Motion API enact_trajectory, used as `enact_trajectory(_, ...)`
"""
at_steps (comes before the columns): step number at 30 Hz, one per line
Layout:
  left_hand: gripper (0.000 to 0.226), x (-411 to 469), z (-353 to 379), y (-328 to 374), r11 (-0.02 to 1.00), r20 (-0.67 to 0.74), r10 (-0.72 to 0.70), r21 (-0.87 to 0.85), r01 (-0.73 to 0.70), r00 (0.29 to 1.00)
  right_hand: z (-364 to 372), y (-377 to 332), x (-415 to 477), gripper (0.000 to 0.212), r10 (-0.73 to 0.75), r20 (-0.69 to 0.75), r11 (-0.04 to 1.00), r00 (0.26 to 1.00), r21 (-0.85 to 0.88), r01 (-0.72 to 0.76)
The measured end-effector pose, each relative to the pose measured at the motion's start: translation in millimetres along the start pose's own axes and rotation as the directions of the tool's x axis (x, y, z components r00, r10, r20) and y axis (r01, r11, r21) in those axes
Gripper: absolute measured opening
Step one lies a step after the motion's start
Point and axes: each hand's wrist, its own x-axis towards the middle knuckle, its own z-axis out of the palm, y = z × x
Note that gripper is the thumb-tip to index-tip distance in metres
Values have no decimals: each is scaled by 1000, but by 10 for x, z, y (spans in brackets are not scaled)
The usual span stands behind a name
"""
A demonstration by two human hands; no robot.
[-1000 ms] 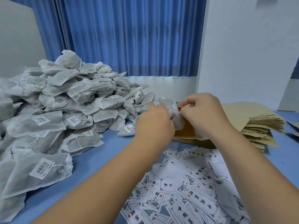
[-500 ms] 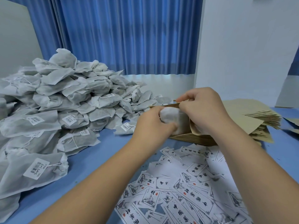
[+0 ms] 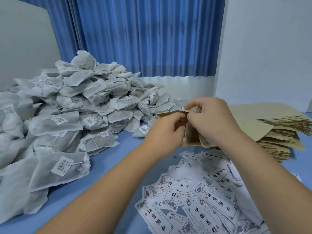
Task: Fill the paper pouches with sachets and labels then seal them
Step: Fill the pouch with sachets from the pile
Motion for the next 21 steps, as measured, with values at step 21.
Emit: enact_trajectory(21, 32, -814, -1258, -1134, 139, -82, -667, 963, 232, 741, 107, 6, -104, 27, -13, 118, 991, 993, -130, 29)
